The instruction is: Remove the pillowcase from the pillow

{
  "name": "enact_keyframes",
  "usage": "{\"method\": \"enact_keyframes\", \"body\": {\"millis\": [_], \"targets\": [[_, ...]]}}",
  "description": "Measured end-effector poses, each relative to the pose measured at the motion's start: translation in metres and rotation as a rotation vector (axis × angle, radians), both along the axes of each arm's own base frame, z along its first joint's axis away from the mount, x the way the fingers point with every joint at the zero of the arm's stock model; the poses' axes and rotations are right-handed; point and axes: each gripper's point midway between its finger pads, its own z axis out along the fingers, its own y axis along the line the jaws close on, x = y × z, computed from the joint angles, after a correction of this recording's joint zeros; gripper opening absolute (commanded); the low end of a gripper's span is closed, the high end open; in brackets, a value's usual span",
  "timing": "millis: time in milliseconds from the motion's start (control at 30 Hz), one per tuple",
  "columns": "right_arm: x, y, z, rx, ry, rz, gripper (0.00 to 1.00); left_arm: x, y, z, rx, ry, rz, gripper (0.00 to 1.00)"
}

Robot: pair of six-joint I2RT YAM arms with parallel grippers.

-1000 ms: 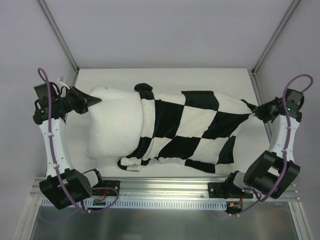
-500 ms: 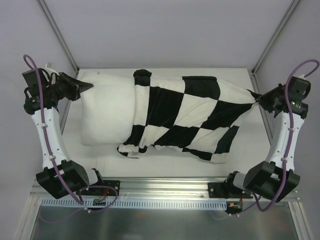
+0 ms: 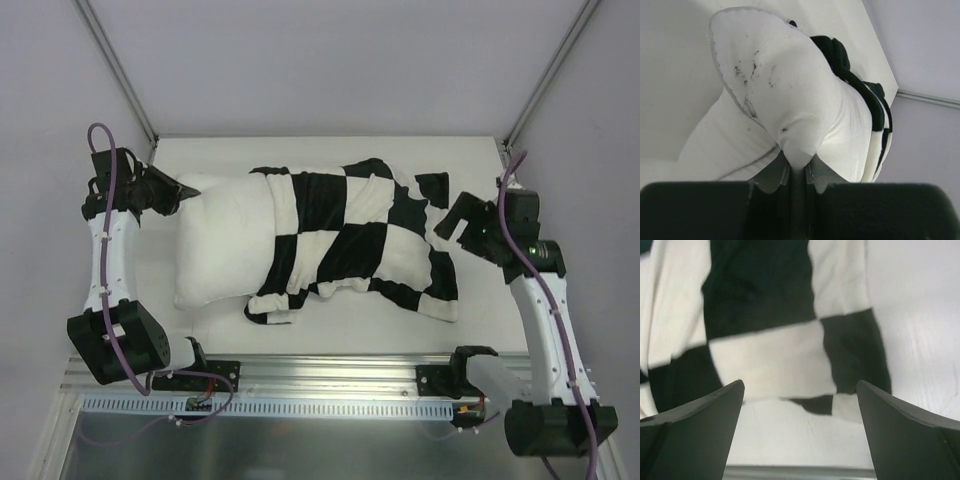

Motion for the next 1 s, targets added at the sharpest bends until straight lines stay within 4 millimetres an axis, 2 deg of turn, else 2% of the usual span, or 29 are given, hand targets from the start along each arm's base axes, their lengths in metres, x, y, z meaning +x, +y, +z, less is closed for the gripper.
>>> {"method": "enact_keyframes", "body": {"millis": [133, 200, 367, 600, 767, 800, 867, 900, 967, 1000], "targets": [[-0.051, 0.039, -0.028, 0.002, 0.013, 0.148, 1.00, 0.009, -0.007, -0.013, 0.031, 0.022, -0.018, 0.00], [-0.075, 0.053, -0.054, -0.008, 0.066, 0.211, 1.00, 0.012, -0.009, -0.020, 0.038, 0.038, -0.021, 0.00], [-0.103, 0.050, -0.115, -0.095, 0.262, 0.224, 0.96, 0.015, -0.008, -0.026, 0.053, 0.052, -0.015, 0.00], [-0.094, 0.030, -0.152, -0.296, 0.425, 0.195, 0.96, 0.017, -0.006, -0.020, 0.063, 0.036, -0.017, 0.00], [-0.074, 0.030, -0.163, -0.394, 0.423, 0.239, 0.98, 0.021, -0.006, -0.011, 0.066, 0.024, -0.019, 0.00], [-0.069, 0.031, -0.163, -0.397, 0.408, 0.243, 0.90, 0.022, -0.006, -0.011, 0.065, 0.025, -0.020, 0.00], [-0.059, 0.035, -0.165, -0.398, 0.379, 0.254, 0.79, 0.023, -0.006, -0.011, 0.061, 0.027, -0.024, 0.00], [-0.055, 0.037, -0.167, -0.396, 0.372, 0.255, 0.68, 0.023, -0.006, -0.011, 0.060, 0.028, -0.025, 0.00], [-0.049, 0.041, -0.174, -0.394, 0.376, 0.264, 0.58, 0.024, -0.006, -0.011, 0.057, 0.031, -0.027, 0.00], [-0.047, 0.043, -0.177, -0.389, 0.376, 0.268, 0.43, 0.024, -0.007, -0.011, 0.055, 0.032, -0.028, 0.00]]}}
